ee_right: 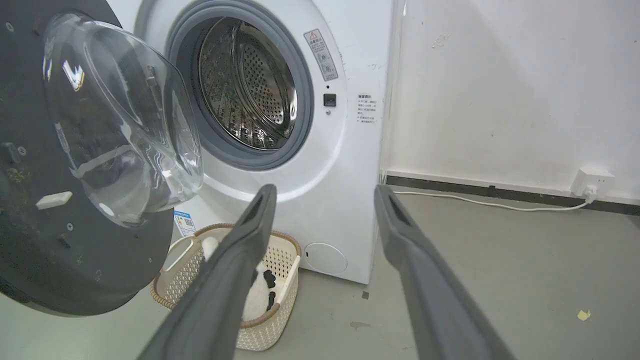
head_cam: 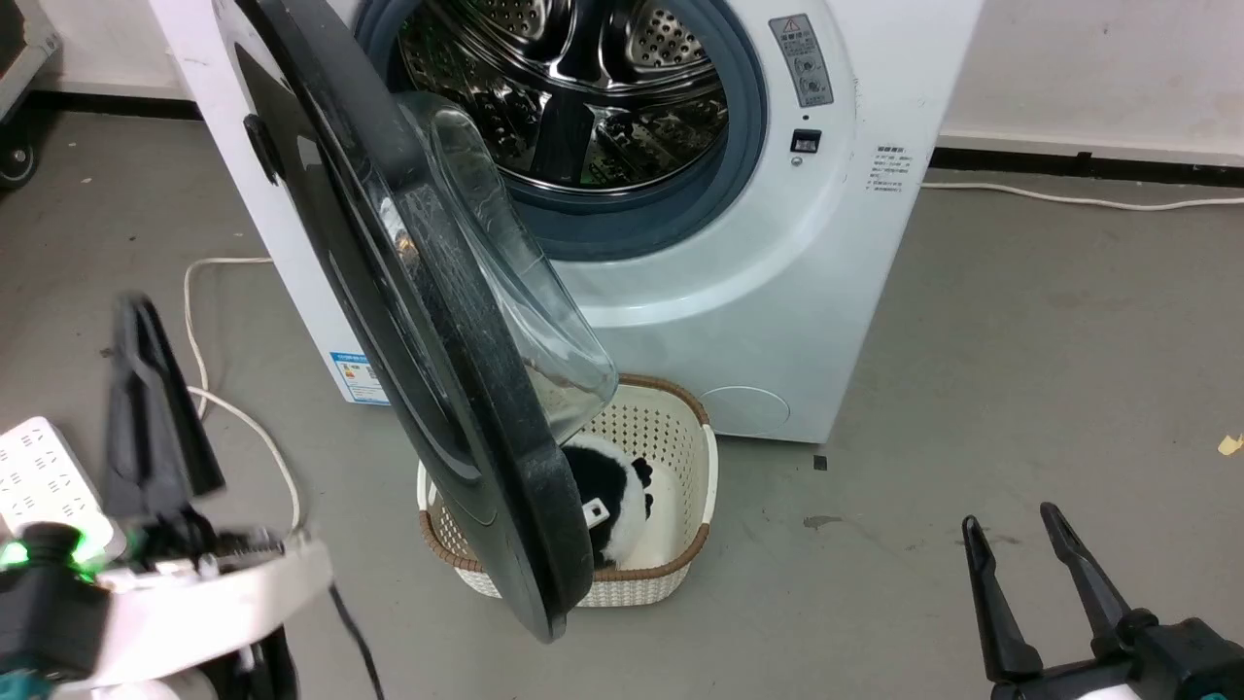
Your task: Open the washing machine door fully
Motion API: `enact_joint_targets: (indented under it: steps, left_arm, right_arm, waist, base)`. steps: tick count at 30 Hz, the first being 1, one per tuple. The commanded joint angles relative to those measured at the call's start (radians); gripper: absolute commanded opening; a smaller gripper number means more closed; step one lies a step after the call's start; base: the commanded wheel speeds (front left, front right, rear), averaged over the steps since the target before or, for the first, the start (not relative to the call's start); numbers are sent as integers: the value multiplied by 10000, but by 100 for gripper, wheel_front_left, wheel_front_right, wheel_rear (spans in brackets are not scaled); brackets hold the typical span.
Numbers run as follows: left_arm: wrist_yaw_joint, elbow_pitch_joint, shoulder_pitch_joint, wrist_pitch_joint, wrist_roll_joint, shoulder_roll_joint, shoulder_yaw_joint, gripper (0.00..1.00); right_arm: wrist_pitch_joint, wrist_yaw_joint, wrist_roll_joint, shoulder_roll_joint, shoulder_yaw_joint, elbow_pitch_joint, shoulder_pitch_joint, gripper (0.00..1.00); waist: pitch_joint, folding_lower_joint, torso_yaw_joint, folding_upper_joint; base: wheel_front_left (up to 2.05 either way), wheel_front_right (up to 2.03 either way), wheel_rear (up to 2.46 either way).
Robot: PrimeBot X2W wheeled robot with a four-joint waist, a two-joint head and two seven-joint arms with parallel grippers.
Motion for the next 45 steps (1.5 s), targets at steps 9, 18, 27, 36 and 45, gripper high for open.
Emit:
enact_joint_targets:
  steps: [9,18,27,36,45]
  left_arm:
    - [24,-1332,-842,-46,337,9,-1316,0]
    - [-267,-286,-109,-37,767,21,-4059,0]
    - [-267,2445,420,465,383,13,-5470,0]
    - [241,4771,294,333,-382,10,-5116,0]
    - [300,5443,426,68,-447,169,-4915,0]
  right_arm:
    - [-43,8,87,46,84,35,-203,100]
    - [-43,8,86,47,33,66,-198,100]
    - [-43,8,140,47,125,167,-243,100]
    - [-43,8,166,47,153,197,-226,100]
    - [-43,8,217,47,54,327,177,100]
  waist:
    - [45,0,-62,0]
    - [65,0,-22,0]
    - [54,0,-22,0]
    - [66,0,171,0]
    - [-435,0,1201,0]
  base:
    - [0,0,0]
    - [0,0,0]
    - [0,0,0]
    - [0,0,0]
    - [0,0,0]
